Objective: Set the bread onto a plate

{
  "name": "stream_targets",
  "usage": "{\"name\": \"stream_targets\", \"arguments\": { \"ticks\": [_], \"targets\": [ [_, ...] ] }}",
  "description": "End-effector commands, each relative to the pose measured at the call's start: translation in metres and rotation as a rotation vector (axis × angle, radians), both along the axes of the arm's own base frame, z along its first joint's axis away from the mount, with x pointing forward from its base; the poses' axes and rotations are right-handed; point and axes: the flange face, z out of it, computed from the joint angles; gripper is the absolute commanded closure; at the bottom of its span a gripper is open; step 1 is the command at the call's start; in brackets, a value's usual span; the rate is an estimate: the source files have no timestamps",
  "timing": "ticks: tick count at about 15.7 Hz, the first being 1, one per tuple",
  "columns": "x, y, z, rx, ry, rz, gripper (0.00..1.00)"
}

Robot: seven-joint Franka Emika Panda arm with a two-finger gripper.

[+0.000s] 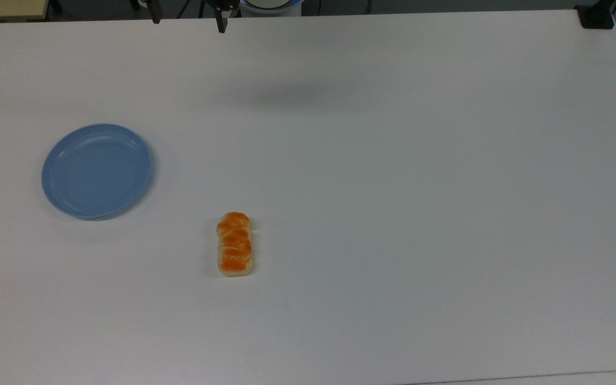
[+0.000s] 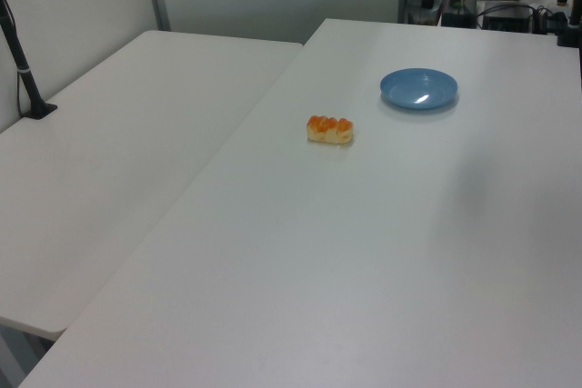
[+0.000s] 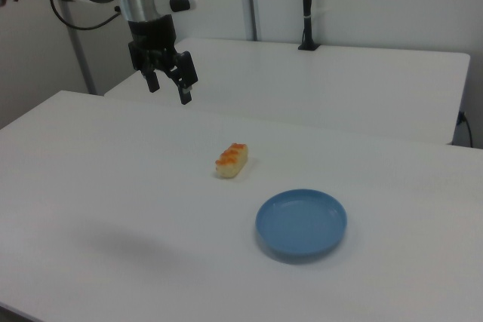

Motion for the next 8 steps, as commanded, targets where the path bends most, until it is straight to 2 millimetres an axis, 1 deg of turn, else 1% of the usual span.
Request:
{"name": "stream_targets", "arguments": {
  "ticks": [1,8],
  "targets": [
    [-0.0106,-0.0001,0.0053,0.001,0.000,0.043,0.00],
    [-0.0088,0.0008,0.0032,0.001,0.000,0.041,0.00]
  ]
}}
